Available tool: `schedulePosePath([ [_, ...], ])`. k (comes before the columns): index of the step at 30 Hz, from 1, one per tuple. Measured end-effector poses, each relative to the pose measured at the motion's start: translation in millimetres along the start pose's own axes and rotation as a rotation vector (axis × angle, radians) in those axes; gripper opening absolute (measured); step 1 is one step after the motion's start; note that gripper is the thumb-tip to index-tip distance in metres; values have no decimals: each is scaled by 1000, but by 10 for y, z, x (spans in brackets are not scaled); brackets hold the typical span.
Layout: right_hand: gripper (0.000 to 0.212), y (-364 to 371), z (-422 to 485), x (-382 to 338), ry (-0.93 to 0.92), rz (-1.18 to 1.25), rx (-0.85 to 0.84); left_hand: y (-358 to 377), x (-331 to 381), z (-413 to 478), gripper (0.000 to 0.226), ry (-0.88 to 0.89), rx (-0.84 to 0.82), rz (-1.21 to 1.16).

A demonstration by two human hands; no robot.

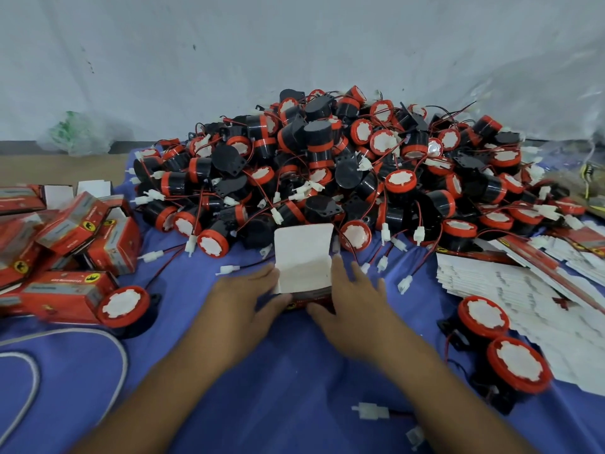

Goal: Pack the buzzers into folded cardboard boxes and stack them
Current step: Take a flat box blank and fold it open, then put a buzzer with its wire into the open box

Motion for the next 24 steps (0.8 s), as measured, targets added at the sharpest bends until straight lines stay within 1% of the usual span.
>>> schedulePosePath([
  [1, 78, 12, 14, 17, 0, 41, -8, 12, -54, -4, 32, -98, -19, -72],
  [2, 71, -13, 34, 24, -12, 89, 21, 25, -111, -9, 31, -196, -43, -142],
  [4, 52, -141, 81, 41, -30, 218, 172, 55, -216, -36, 30, -335, -102, -206],
  [5, 53, -232, 101, 78, -2, 310, 282, 66, -244, -47, 31, -366, -122, -197],
  [7, 55, -419, 153, 244, 64, 413, 516, 60, -247, -58, 34, -358, -115, -195],
  [8, 48, -497, 180, 356, 73, 431, 626, 51, -220, -55, 35, -337, -99, -218],
  [9, 34, -558, 206, 466, 78, 436, 705, 45, -190, -52, 36, -320, -88, -247],
  [10, 21, -591, 242, 558, 83, 435, 723, 42, -161, -50, 37, -302, -85, -267],
  [11, 30, -585, 292, 622, 79, 411, 689, 37, -138, -53, 38, -282, -89, -273],
  [13, 63, -444, 391, 704, 19, 306, 519, 44, -94, -67, 42, -236, -118, -262],
  [14, 74, -368, 408, 691, -27, 221, 441, 53, -65, -77, 42, -209, -142, -250],
  [16, 84, -241, 432, 623, -143, 38, 320, 86, -10, -89, 41, -165, -193, -231],
  [18, 89, -166, 464, 577, -207, -33, 256, 102, 13, -100, 42, -146, -208, -225],
  [20, 87, -159, 494, 567, -220, -24, 283, 96, 27, -105, 41, -121, -200, -215],
  [23, 65, -240, 509, 502, -233, -14, 436, 85, 25, -106, 42, -107, -204, -205],
  [24, 62, -259, 510, 509, -204, 2, 478, 85, 15, -105, 42, -105, -207, -202],
])
Point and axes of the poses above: each hand's wrist, its own z-axis towards the middle knuckle, its own y-axis out of the palm, x = y × z, the point moved 6 cm from there along z, towards the middle knuckle, and after that the axes turned 12 degrees about x, right-handed, at the moved point
